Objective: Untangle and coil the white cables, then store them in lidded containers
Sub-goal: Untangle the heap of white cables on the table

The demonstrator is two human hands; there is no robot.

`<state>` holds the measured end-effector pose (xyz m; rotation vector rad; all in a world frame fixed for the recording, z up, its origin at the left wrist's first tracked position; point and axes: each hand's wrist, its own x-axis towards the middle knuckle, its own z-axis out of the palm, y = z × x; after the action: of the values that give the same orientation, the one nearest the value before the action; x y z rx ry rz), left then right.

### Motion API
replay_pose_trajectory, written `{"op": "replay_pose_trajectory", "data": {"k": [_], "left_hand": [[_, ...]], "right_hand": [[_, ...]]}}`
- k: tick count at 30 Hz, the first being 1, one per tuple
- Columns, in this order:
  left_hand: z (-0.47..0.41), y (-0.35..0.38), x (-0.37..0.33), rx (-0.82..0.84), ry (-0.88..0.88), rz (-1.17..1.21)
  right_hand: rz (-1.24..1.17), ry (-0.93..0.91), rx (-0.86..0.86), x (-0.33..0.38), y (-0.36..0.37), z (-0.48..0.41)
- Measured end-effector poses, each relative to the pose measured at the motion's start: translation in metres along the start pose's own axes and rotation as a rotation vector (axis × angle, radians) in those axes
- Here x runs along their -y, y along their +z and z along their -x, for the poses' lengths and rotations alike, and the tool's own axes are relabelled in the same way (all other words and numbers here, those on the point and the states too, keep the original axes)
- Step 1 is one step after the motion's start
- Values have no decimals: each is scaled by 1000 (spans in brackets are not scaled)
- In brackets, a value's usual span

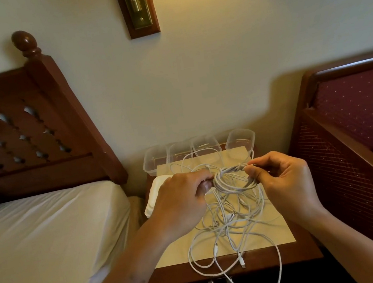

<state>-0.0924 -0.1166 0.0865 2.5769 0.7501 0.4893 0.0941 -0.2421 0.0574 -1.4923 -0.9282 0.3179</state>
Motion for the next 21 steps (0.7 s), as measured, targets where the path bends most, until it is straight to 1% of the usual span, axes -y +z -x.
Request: {"op": "replay_pose_trajectory", "data": {"k": [4,7,10,15,17,18,21], "left_hand": [[0,1,10,90,-72,233],[5,0,24,117,-131,356],[5,4,44,132,-252,571],[12,16,76,127,-443,871],[7,17,96,77,-504,895],[3,17,111,27,-536,857],[-22,23,172,-199,-646,627]], "right_hand": [[11,-20,35,-5,5,-2],[37,-23,75,-12,13,-3],[68,-4,90,-21,34,-8],[100,87,191,-33,76,-30],[112,115,210,-38,96,-42],[120,118,208,-42,107,-51],[185,84,202,-53,144,-86]]}}
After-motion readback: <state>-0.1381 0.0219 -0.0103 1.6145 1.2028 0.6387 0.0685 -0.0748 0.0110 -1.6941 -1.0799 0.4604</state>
